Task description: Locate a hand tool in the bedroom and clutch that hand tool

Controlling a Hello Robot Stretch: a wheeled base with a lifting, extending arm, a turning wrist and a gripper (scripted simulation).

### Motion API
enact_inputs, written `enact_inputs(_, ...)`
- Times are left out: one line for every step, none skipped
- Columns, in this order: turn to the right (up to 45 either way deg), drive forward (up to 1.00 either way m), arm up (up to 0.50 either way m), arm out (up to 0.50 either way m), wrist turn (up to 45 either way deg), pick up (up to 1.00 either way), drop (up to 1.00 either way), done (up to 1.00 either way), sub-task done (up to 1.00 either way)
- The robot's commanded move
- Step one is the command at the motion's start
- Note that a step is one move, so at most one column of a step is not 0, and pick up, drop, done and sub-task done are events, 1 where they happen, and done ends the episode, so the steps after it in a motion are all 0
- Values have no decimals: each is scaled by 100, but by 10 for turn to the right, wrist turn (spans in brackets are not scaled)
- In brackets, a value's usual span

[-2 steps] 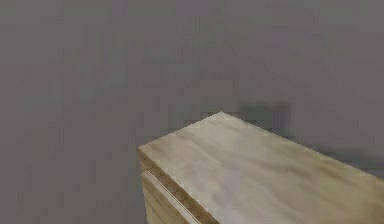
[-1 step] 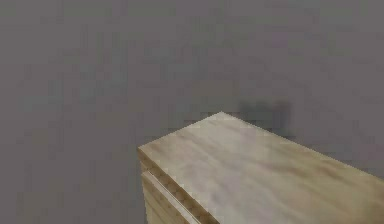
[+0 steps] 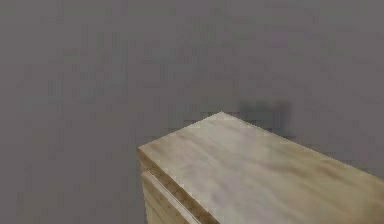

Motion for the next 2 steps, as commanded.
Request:
enact_inputs(0, 0, 10, 0, 0, 0, 0, 0, 0)
enact_inputs(0, 0, 0, 0, 0, 0, 0, 100, 0)
